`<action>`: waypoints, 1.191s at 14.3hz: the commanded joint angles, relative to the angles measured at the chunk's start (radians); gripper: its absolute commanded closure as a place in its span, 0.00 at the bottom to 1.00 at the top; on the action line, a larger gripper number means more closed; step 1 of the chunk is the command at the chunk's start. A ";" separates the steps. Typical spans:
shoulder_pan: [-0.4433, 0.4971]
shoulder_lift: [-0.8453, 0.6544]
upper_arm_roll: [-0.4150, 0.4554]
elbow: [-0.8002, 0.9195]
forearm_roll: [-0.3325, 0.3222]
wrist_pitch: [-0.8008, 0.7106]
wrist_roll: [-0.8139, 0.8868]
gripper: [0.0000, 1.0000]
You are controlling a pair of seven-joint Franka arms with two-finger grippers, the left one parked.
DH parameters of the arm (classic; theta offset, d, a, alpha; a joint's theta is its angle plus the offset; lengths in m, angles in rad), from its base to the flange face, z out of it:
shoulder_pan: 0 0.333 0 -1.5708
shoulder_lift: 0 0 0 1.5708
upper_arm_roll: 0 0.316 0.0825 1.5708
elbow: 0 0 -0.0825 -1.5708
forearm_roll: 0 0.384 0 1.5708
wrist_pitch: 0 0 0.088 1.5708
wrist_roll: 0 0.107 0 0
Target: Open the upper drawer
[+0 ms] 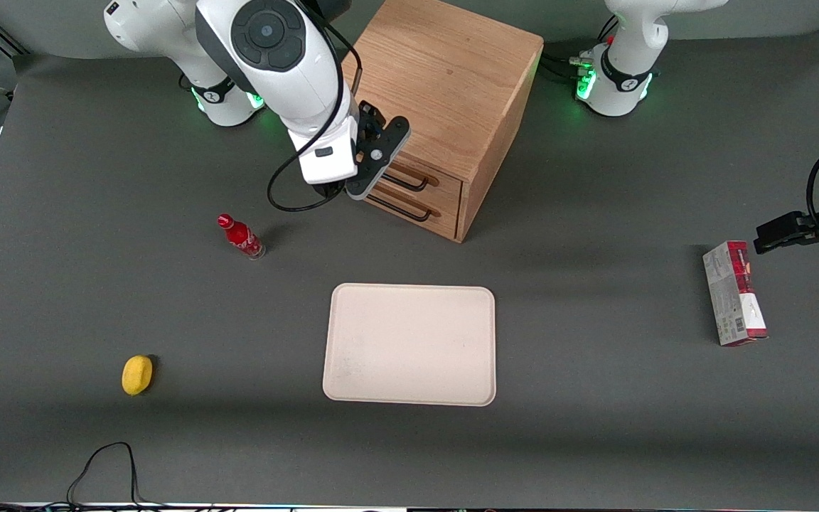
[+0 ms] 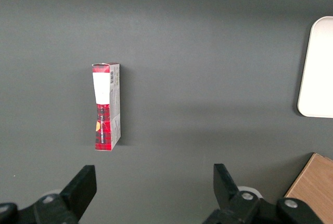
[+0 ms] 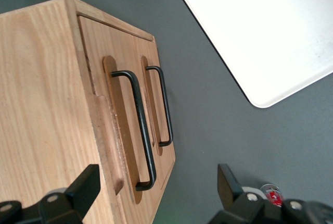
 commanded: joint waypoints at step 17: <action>0.078 -0.062 -0.015 -0.360 -0.034 0.325 -0.028 0.00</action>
